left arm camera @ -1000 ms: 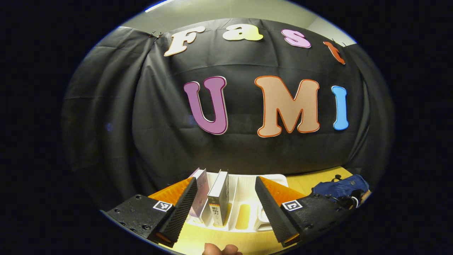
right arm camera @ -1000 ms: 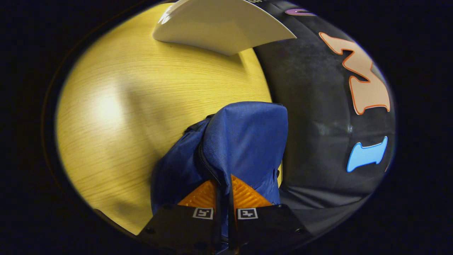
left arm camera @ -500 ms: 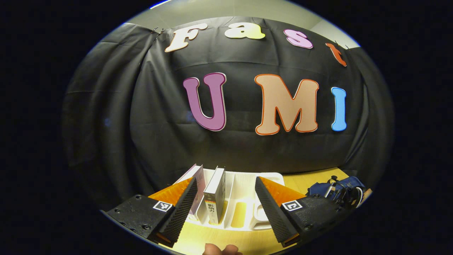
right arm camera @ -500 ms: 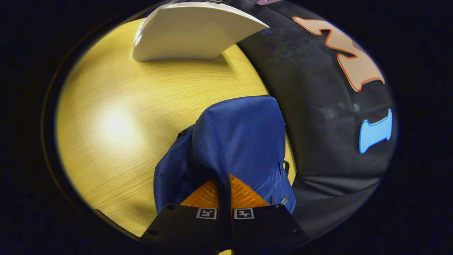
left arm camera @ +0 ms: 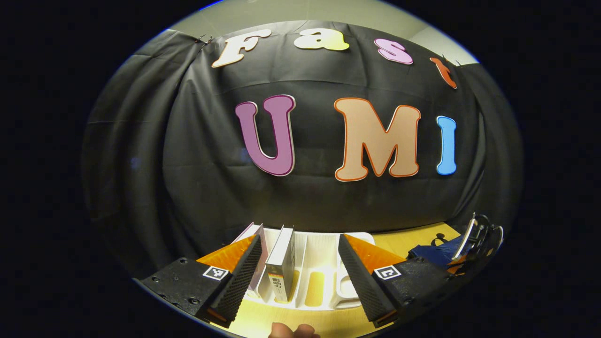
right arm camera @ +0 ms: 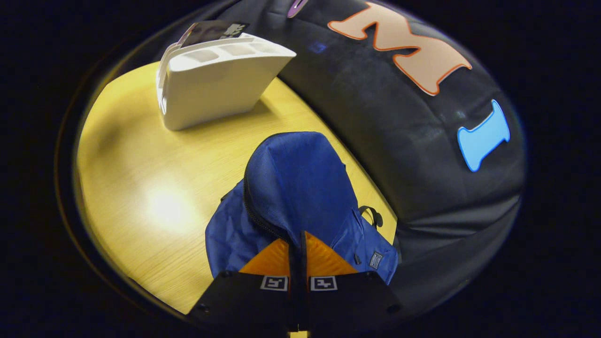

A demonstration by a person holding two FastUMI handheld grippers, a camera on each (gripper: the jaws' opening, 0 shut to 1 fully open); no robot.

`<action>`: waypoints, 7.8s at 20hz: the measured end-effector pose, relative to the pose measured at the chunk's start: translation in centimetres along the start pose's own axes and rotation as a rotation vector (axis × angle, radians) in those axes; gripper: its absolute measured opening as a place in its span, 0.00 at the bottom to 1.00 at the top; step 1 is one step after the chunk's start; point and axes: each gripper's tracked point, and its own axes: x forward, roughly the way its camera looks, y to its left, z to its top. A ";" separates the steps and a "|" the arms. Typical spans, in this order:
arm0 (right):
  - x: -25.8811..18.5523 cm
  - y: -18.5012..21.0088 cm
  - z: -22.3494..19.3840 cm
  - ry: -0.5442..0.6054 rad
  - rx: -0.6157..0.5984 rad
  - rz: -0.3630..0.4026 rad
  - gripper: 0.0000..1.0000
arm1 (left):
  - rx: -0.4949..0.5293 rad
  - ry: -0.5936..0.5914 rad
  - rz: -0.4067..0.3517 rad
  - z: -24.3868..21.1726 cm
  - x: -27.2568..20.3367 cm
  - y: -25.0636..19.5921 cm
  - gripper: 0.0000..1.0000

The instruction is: Open the schoolbag, grab two books from the bookshelf and put them into the schoolbag.

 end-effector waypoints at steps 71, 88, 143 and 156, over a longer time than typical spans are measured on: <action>-6.3 -11.6 -4.0 -0.198 1.130 0.017 0.04 | -0.302 0.669 -0.264 -0.5 12.0 7.1 0.32; -6.5 -11.8 -4.1 -0.229 1.137 0.054 0.04 | -0.886 0.600 -0.558 0.0 8.2 -8.0 0.32; -5.4 -13.6 -3.7 -0.286 1.237 0.086 0.04 | 0.061 0.562 -0.465 -11.9 7.1 -24.6 0.95; -4.9 -13.6 -2.5 -0.274 1.257 0.037 0.04 | 0.097 0.380 -0.053 -2.7 9.4 4.9 0.97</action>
